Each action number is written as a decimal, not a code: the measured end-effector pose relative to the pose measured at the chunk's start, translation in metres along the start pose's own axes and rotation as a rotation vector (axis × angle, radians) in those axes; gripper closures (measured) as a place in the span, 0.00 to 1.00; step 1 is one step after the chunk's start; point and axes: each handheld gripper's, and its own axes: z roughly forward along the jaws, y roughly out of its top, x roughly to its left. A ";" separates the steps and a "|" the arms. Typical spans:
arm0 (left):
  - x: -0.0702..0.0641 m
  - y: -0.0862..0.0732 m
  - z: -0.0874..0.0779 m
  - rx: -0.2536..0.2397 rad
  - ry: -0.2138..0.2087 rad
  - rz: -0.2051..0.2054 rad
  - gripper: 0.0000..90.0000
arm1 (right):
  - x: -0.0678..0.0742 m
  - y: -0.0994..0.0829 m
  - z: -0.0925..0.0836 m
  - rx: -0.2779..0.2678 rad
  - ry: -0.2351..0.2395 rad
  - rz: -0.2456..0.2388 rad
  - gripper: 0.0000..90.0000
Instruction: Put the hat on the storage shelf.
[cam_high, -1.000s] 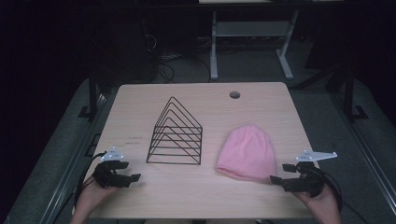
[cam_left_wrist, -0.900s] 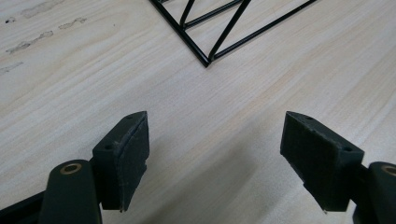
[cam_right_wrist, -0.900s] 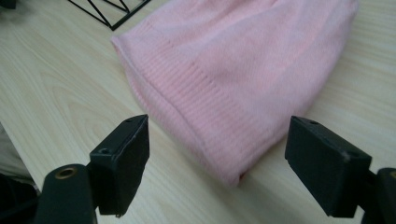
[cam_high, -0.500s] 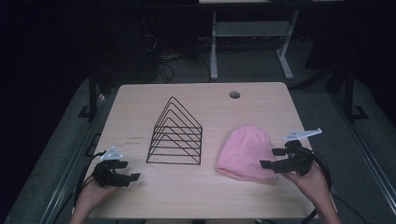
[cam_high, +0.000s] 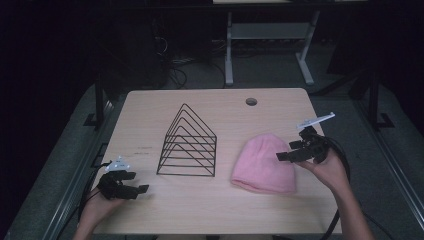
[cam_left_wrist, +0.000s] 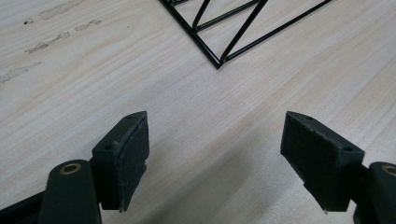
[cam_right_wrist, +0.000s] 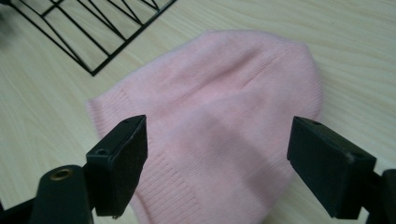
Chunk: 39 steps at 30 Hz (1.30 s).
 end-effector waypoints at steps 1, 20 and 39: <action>0.000 0.000 0.000 -0.001 -0.001 0.002 0.26 | -0.002 0.003 0.001 0.005 -0.002 0.004 0.22; 0.000 0.000 -0.001 -0.004 0.000 0.000 0.26 | -0.038 0.029 0.028 0.074 -0.020 0.066 0.24; 0.001 -0.001 -0.001 0.003 0.001 0.003 0.26 | -0.061 0.029 0.057 0.181 -0.047 0.121 0.41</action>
